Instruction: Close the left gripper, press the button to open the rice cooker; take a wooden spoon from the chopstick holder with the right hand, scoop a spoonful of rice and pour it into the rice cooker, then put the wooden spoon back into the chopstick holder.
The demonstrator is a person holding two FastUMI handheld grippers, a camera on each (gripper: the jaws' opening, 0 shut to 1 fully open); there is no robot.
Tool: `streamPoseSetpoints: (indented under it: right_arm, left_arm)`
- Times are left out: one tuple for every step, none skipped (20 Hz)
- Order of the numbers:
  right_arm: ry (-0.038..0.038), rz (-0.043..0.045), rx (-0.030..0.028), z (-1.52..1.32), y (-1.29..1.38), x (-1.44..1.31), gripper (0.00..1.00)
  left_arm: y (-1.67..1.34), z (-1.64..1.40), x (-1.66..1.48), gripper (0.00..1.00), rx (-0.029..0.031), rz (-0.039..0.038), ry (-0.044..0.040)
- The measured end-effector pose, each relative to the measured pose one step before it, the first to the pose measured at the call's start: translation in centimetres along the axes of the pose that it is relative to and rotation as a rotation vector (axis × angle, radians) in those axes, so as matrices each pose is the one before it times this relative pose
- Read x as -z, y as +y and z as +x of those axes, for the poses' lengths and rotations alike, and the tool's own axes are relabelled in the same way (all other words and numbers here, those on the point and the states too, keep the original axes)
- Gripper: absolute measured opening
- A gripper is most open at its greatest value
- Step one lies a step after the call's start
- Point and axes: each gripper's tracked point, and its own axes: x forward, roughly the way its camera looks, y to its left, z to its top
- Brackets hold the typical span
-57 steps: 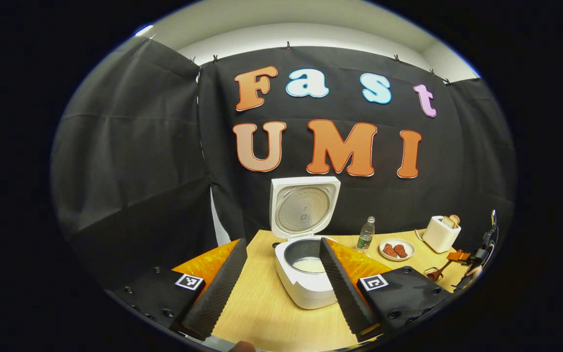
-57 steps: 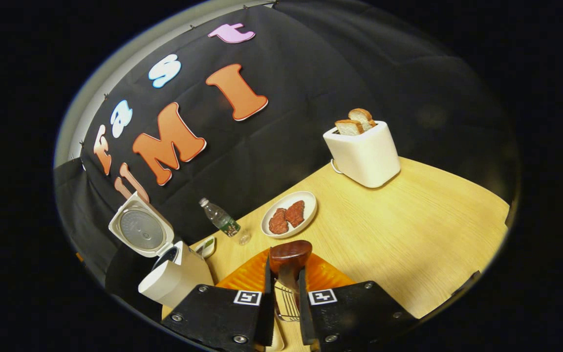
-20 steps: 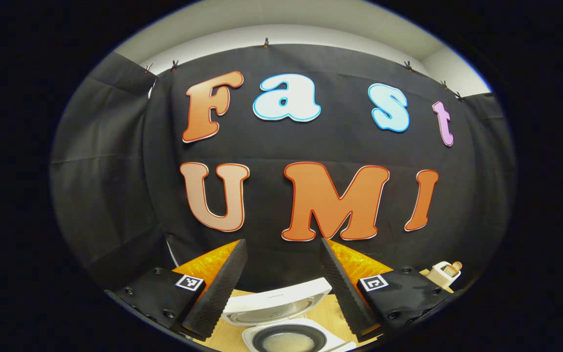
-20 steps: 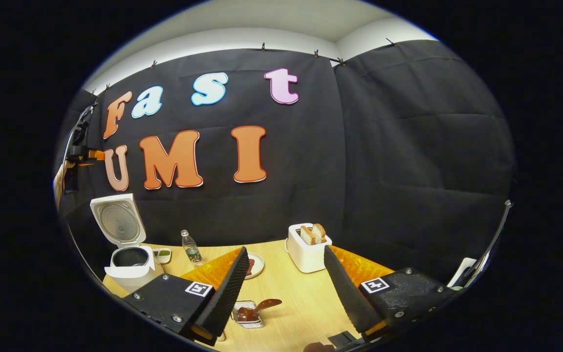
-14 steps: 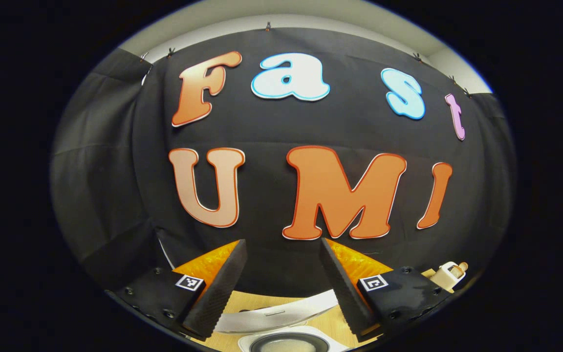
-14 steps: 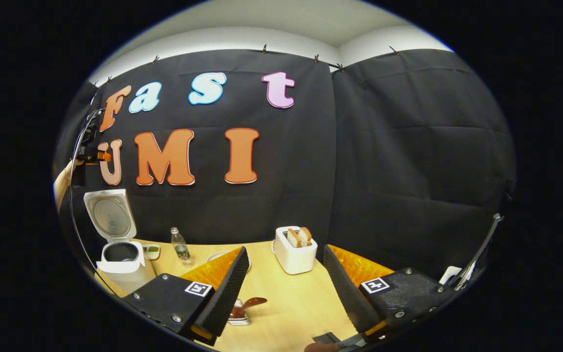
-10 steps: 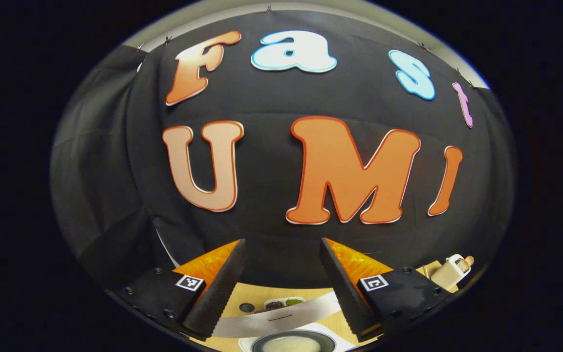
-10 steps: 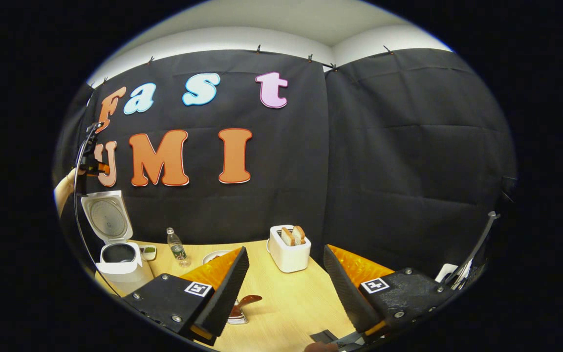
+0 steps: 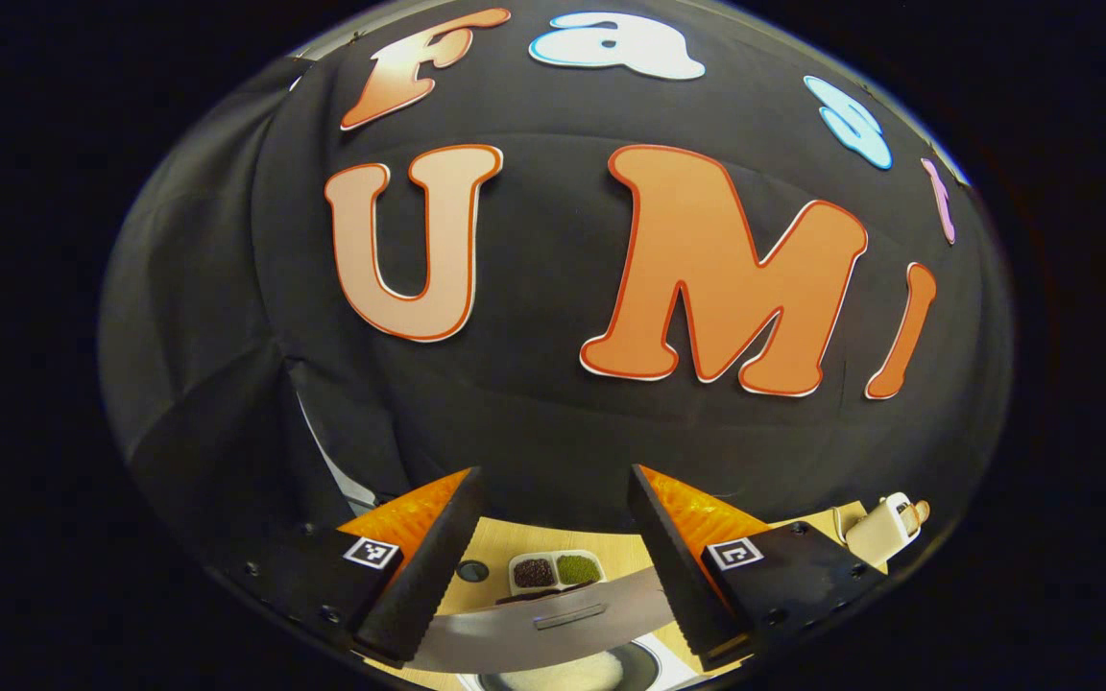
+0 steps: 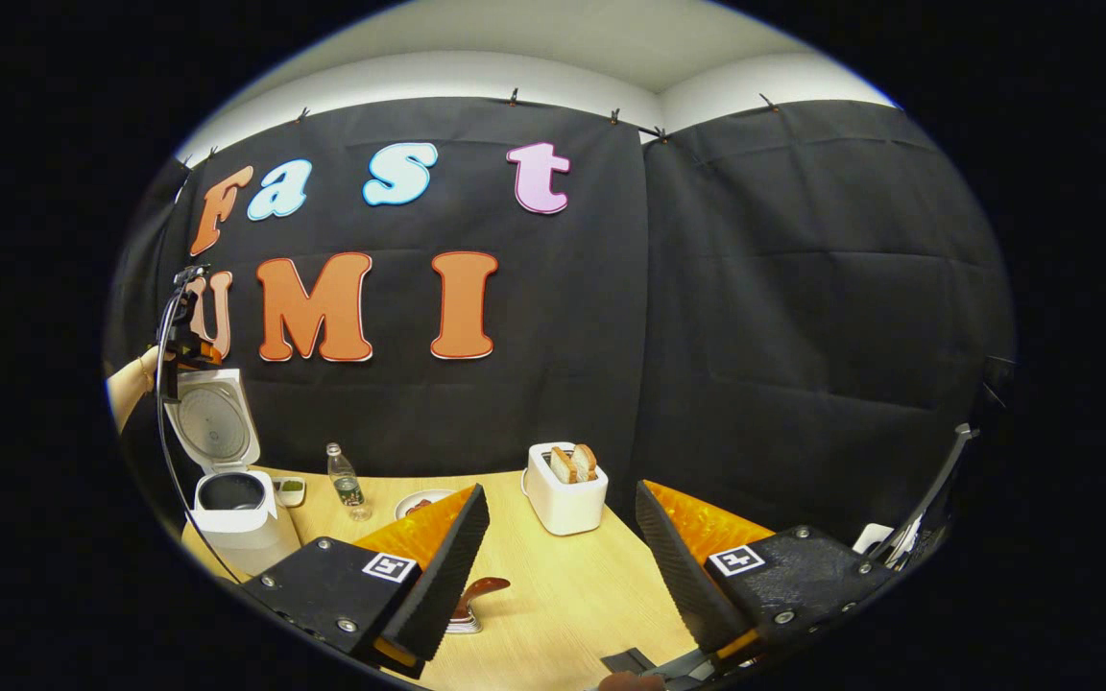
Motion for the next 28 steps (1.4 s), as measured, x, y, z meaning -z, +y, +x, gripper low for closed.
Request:
streamPoseSetpoints:
  right_arm:
    - [-0.00072, -0.00191, -0.00885, -0.08, 0.229, 0.033, 0.95]
    - [-0.00188, -0.00192, -0.00607, -0.039, 0.221, -0.065, 0.95]
    - [0.00059, -0.002, -0.00721, -0.048, 0.224, 0.083, 0.95]
    - [-0.00098, 0.00033, -0.00742, -0.059, 0.22, -0.015, 0.95]
    - [-0.00121, 0.00425, -0.0088, -0.073, 0.237, -0.015, 0.95]
    - [-0.00112, 0.00539, -0.01162, -0.175, 0.264, 0.083, 0.95]
    - [-0.00162, 0.00319, -0.0099, -0.114, 0.196, 0.06, 0.95]
    - [0.00147, 0.00048, -0.00928, -0.184, 0.112, 0.168, 0.95]
    - [0.00199, 0.00141, -0.00338, -0.102, -0.042, 0.276, 0.95]
    - [0.0016, 0.00434, -0.00652, -0.053, 0.008, 0.194, 0.95]
    - [0.0011, 0.00528, -0.00605, -0.074, 0.035, -0.013, 0.95]
    - [-0.00067, 0.00546, -0.00606, -0.175, 0.03, 0.17, 0.95]
    - [-0.00026, 0.00586, -0.00729, -0.159, -0.028, 0.113, 0.95]
    - [0.00114, 0.00448, -0.0075, -0.089, 0.043, 0.048, 0.95]
    - [0.00292, 0.00331, -0.00683, -0.088, 0.013, 0.172, 1.0]
    - [0.00256, 0.00158, -0.0091, -0.048, 0.024, 0.189, 1.0]
    - [0.0003, 0.00086, -0.01028, -0.227, 0.075, 0.065, 0.95]
    - [0.00151, -0.00081, -0.00914, 0.068, 0.106, 0.038, 0.95]
    - [0.00243, -0.0009, -0.00872, -0.166, 0.054, 0.213, 0.95]
    - [0.00114, -0.00177, -0.01069, -0.05, 0.194, 0.118, 0.95]
    - [0.00194, -0.00297, -0.01117, -0.151, 0.27, 0.141, 0.95]
    - [0.00351, -0.0032, -0.00939, -0.086, 0.126, 0.162, 0.95]
    - [0.00401, -0.00354, -0.0094, -0.06, 0.092, 0.161, 1.0]
    - [0.00247, -0.00365, -0.00871, 0.005, 0.101, 0.123, 0.95]
    - [0.00319, -0.00216, -0.00521, 0.038, 0.012, 0.141, 0.95]
    - [0.00517, -0.00042, -0.00644, -0.015, 0.02, 0.152, 0.95]
    - [0.00551, 0.00031, -0.00689, 0.035, 0.095, 0.272, 0.95]
    - [0.006, 0.00093, -0.00475, 0.173, 0.077, 0.202, 0.95]
  left_arm:
    - [-0.051, -0.162, 0.887, 1.0, 0.00264, -0.00746, 0.01718]
    - [0.115, -0.598, 0.397, 1.0, -0.00796, 0.00583, 0.00614]
    - [-0.086, 0.143, -0.17, 1.0, 0.00501, -0.00545, -0.0174]
    - [-0.003, -0.471, 0.265, 1.0, -0.00504, 0.00617, 0.00968]
    - [-0.167, -0.355, 0.086, 1.0, 0.00115, -0.00712, 0.00135]
    - [-0.237, -0.303, 0.504, 1.0, 0.00099, -0.00083, 0.0138]
    - [-0.23, -0.604, 0.345, 1.0, 0.00419, -0.00342, 0.01115]
    - [-0.333, -0.488, 0.523, 1.0, 0.00747, -0.00452, 0.01042]
    - [-0.3, -0.49, 0.324, 1.0, 0.01042, 0.00039, -0.00009]
    - [-0.306, -0.586, 0.583, 1.0, 0.0115, -0.00256, 0.00507]
    - [-0.431, -0.621, 0.637, 1.0, 0.01137, -0.00138, 0.00454]
    - [-0.442, -0.699, 0.952, 1.0, 0.01129, -0.00282, 0.0087]
    - [-0.501, -0.838, 1.11, 1.0, 0.00991, -0.00904, 0.01368]
    - [-0.478, -0.825, 1.412, 1.0, 0.00948, -0.00572, 0.02157]
    - [-0.547, -0.763, 1.384, 1.0, 0.00721, 0.00179, 0.01565]
    - [-0.513, -0.539, 1.38, 1.0, 0.0058, 0.00364, 0.01057]
    - [-0.406, -0.497, 1.418, 1.0, 0.00308, 0.00308, 0.01262]
    - [-0.318, -0.301, 1.56, 1.0, 0.0032, 0.00553, 0.01346]
    - [-0.366, -0.197, 1.706, 1.0, 0.00412, 0.00598, 0.01683]
    - [-0.167, -0.167, 1.572, 1.0, -0.00464, 0.00243, 0.01445]
    - [0.052, 0.037, 1.32, 1.0, -0.00956, -0.00132, 0.01083]
    - [0.108, 0.04, 1.207, 1.0, -0.01345, -0.00393, 0.00354]
    - [-0.105, 0.052, 0.999, 1.0, -0.00461, -0.00853, 0.00002]
    - [-0.101, 0.08, 1.201, 1.0, -0.00438, 0.00209, 0.00467]
    - [0.016, 0.152, 0.89, 1.0, -0.00619, 0.01963, -0.00131]
    - [-0.24, 0.064, 0.835, 1.0, -0.00591, 0.0185, -0.00235]
    - [0.016, 0.106, 0.519, 1.0, -0.00746, 0.01154, -0.00511]
    - [-0.004, 0.237, 0.596, 1.0, -0.00926, 0.00404, -0.00513]
